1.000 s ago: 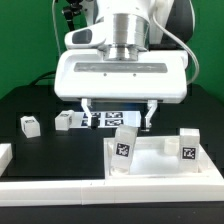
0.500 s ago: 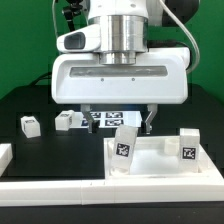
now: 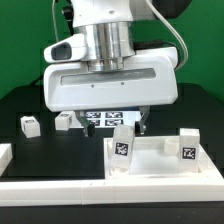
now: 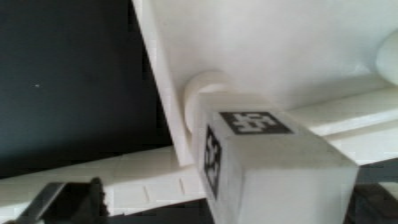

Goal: Assemble square table

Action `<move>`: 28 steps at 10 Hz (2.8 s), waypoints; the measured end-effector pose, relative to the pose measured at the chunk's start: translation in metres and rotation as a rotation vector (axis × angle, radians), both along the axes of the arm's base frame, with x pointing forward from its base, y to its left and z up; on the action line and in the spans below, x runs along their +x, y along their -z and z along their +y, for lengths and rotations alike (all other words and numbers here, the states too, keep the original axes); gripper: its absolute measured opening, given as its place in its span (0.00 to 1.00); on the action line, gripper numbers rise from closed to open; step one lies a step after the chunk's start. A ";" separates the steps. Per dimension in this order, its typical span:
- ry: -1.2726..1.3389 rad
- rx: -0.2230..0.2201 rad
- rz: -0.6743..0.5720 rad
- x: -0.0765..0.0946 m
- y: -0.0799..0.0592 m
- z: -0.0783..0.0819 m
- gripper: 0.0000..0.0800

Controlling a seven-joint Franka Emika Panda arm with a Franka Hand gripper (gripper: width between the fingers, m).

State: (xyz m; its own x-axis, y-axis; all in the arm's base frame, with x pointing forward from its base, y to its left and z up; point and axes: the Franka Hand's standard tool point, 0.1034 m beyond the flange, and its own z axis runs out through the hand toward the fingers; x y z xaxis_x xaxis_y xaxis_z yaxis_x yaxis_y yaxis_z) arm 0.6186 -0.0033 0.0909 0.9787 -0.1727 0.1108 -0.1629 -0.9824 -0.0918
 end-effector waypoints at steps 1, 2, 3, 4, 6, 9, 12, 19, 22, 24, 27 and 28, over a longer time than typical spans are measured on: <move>0.000 0.000 0.001 0.000 0.000 0.000 0.81; 0.010 0.001 0.002 0.000 0.001 0.000 0.67; 0.027 0.003 0.003 0.000 0.001 0.000 0.50; 0.025 0.003 0.003 0.000 0.001 0.000 0.50; 0.152 0.021 0.012 0.000 0.001 0.000 0.37; 0.382 0.050 0.033 0.000 0.002 0.002 0.37; 0.839 0.125 0.080 0.002 0.002 0.005 0.37; 1.191 0.204 0.118 0.002 0.004 0.012 0.64; 0.859 0.144 0.072 0.003 0.006 0.012 0.80; 0.636 0.099 0.075 0.001 0.006 0.014 0.81; 0.096 -0.019 0.078 0.002 0.006 0.019 0.81; 0.025 -0.024 0.074 0.002 0.006 0.015 0.81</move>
Offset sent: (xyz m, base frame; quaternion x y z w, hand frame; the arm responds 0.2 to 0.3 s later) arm 0.0000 0.0000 0.0000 0.0000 0.0000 0.0000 1.0000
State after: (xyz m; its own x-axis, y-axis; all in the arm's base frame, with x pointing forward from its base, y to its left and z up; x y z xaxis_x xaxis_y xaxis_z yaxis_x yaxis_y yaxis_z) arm 0.6202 0.0112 0.0847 0.9798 -0.1957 0.0422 -0.1933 -0.9796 -0.0552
